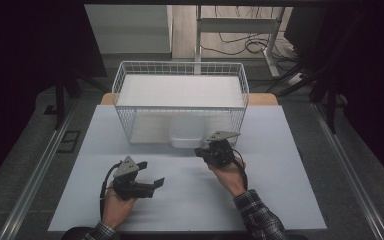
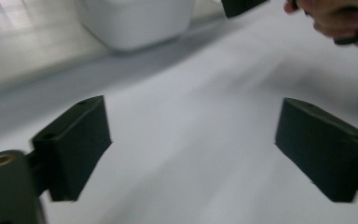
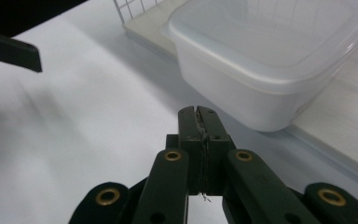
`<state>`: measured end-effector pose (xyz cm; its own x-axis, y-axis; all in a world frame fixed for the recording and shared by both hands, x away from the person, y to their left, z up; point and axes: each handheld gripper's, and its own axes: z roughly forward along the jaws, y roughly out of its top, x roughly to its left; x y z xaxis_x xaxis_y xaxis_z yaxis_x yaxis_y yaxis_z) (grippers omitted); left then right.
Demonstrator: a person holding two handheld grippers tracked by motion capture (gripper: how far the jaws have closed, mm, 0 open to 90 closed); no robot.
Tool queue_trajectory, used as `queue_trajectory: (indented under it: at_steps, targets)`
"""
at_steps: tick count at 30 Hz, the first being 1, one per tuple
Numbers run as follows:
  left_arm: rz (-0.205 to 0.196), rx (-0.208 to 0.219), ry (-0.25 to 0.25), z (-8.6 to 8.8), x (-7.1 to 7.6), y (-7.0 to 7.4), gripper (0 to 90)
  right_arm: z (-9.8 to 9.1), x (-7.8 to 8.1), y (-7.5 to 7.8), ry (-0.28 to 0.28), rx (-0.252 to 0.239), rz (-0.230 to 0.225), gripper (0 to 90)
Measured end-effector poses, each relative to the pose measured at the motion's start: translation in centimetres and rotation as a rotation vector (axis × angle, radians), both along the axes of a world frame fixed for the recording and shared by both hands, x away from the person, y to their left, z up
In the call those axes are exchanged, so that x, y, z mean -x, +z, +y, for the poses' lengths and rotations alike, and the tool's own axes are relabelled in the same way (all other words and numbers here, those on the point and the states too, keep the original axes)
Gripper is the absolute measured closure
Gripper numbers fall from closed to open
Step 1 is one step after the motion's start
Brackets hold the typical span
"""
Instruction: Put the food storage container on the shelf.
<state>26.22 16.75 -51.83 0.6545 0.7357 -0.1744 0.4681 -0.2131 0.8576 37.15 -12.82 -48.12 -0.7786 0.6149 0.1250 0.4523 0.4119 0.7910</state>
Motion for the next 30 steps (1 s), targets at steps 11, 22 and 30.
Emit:
queue_trajectory:
  at_steps: [11,22,30]
  targets:
    - [0.015,0.012,0.01,0.8,1.6,-0.4,4.0,1.1,-1.1,-1.5,0.013,0.037,-0.015,88.6]
    - [0.041,0.01,-0.023,0.5,1.6,-0.8,4.5,3.1,-3.1,-2.1,0.008,0.037,-0.029,88.5]
    - [0.035,0.014,-0.033,0.4,1.6,-0.8,4.6,3.6,-4.1,-1.9,-0.015,0.031,-0.051,88.6]
